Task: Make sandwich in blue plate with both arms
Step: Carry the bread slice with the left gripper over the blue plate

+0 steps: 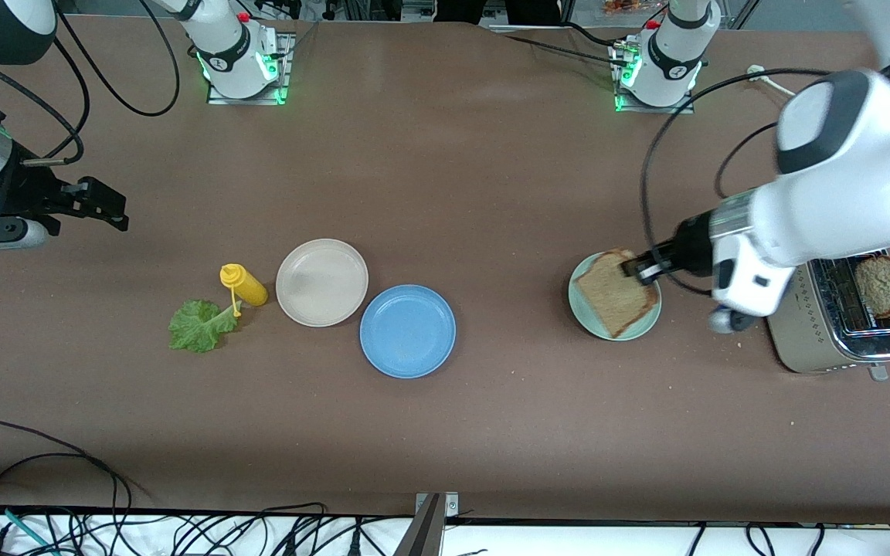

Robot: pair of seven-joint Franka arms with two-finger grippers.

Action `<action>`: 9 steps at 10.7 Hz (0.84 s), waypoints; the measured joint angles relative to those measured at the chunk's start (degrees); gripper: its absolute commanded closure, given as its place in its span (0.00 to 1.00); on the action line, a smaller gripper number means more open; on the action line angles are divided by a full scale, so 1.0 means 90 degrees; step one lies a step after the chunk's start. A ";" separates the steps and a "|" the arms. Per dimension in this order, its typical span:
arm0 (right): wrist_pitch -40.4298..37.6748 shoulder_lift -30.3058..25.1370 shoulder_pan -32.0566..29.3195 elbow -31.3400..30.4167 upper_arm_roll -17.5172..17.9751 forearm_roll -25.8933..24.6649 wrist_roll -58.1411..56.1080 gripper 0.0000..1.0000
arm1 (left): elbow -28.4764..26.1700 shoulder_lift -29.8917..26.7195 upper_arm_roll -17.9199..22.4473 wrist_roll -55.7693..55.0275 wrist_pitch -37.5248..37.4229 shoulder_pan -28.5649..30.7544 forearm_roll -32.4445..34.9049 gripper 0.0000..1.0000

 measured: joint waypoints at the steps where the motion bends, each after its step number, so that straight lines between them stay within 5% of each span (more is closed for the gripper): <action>1: 0.0000 0.0000 -0.0003 0.0002 -0.0008 0.0000 0.0000 0.00 | -0.0007 0.0214 -0.0002 -0.0360 0.0468 -0.0312 -0.0094 1.00; 9: 0.0000 0.0001 -0.0018 0.0005 -0.0028 0.0001 0.0000 0.00 | -0.0028 0.1862 0.0016 -0.1073 0.4061 -0.2290 -0.0115 1.00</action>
